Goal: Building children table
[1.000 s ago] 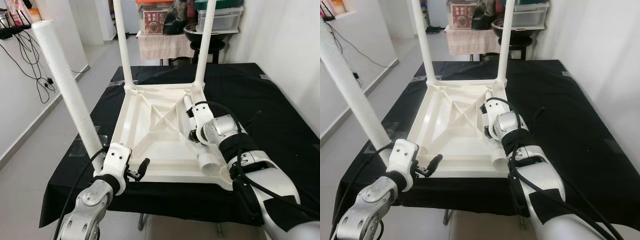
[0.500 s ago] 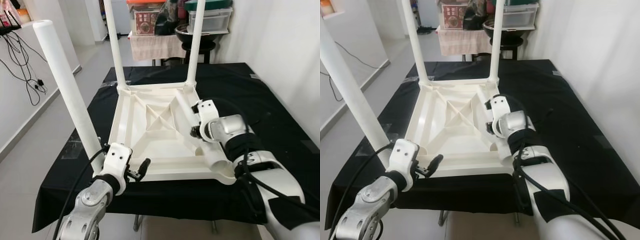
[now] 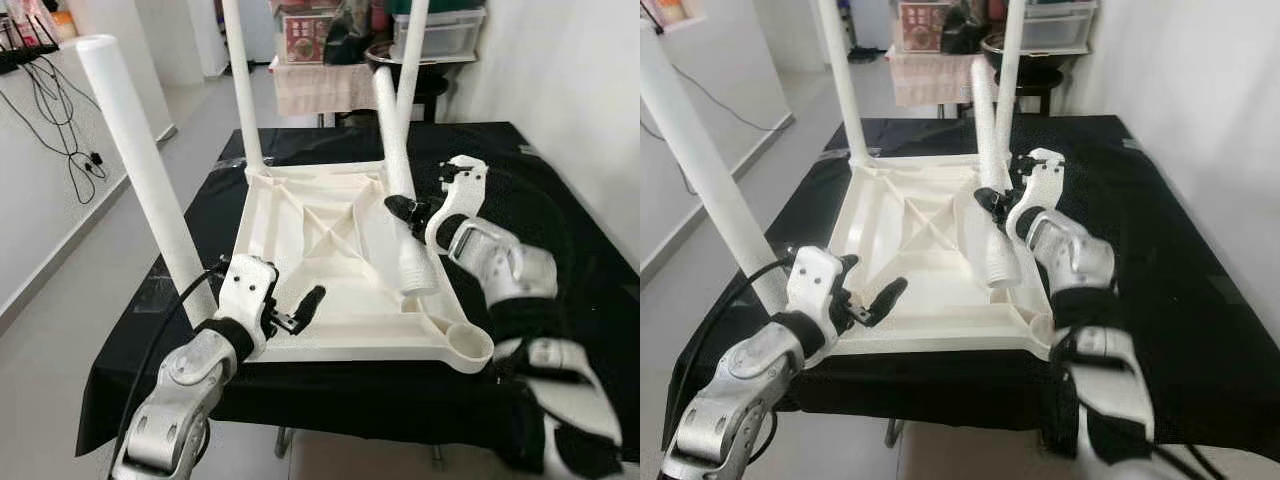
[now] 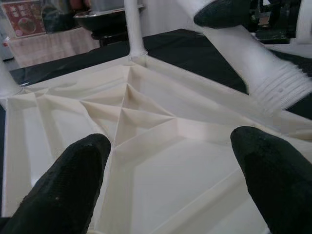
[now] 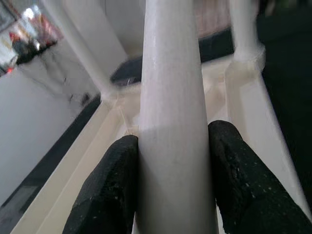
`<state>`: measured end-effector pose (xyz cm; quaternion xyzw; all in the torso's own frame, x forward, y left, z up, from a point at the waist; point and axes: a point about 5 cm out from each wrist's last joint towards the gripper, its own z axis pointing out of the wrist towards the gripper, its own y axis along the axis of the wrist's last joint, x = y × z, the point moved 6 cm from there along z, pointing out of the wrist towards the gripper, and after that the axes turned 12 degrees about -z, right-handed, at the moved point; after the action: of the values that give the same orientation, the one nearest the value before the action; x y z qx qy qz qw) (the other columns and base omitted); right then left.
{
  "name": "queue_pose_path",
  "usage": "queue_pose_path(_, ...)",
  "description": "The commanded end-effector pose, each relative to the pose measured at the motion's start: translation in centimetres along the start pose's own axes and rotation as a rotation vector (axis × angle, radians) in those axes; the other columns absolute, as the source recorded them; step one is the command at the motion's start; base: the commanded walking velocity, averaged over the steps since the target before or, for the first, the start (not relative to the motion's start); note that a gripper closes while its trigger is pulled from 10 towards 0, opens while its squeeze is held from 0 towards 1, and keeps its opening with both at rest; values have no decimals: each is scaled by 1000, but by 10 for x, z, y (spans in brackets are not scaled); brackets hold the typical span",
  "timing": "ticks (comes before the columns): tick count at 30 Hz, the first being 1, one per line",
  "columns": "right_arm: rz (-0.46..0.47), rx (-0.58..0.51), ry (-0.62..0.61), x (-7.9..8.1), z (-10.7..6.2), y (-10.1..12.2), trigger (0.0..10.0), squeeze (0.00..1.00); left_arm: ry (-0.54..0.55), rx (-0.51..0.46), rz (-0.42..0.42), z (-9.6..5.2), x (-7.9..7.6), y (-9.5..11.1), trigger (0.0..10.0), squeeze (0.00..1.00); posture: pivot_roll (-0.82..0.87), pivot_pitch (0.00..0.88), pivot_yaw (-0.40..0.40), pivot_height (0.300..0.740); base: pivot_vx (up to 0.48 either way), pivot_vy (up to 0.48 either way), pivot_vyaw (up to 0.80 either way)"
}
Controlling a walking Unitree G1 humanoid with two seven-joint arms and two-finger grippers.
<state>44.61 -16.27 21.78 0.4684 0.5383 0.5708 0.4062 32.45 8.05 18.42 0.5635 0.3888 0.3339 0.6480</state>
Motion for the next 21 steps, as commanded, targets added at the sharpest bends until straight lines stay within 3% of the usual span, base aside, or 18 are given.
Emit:
queue_pose_path(1,-36,-83,-6,3,-1,17,10000,0,-5,6,-6,1,1,-2,10000,0,-92,0,48,740,0,0,0)
queue_pose_path(2,-62,-154,4,11,-7,18,10000,0,-33,5,-10,2,-3,-1,10000,0,-94,0,51,740,0,-480,0)
queue_pose_path(3,-62,-154,4,11,-7,18,10000,0,-33,5,-10,2,-3,-1,10000,0,-94,0,51,740,0,-480,0)
queue_pose_path(4,-58,-203,55,23,-14,16,10000,0,-65,4,-19,3,-9,0,10000,0,-94,0,51,740,0,-480,0)
queue_pose_path(5,-19,-243,141,37,-21,14,10000,0,-94,3,-32,3,-15,1,10000,0,-93,0,56,740,0,-480,0)
queue_pose_path(6,-19,-243,141,37,-21,14,10000,0,-94,3,-32,3,-15,1,10000,0,-93,0,56,740,0,-480,0)
queue_pose_path(8,55,-300,273,54,-34,17,10000,0,-147,5,-54,2,-24,2,10000,0,-93,0,56,740,0,-480,0)
queue_pose_path(15,65,-307,306,58,-37,15,10000,0,-192,9,-72,2,-32,2,10000,0,-90,0,51,740,0,-480,0)
queue_pose_path(17,31,-320,336,64,-40,14,10000,0,-206,0,-79,4,-35,5,10000,0,-87,0,48,740,0,-401,0)
queue_pose_path(21,7,-344,360,68,-44,15,10000,0,-210,-28,-97,6,-37,12,10000,0,-87,0,48,740,0,0,0)
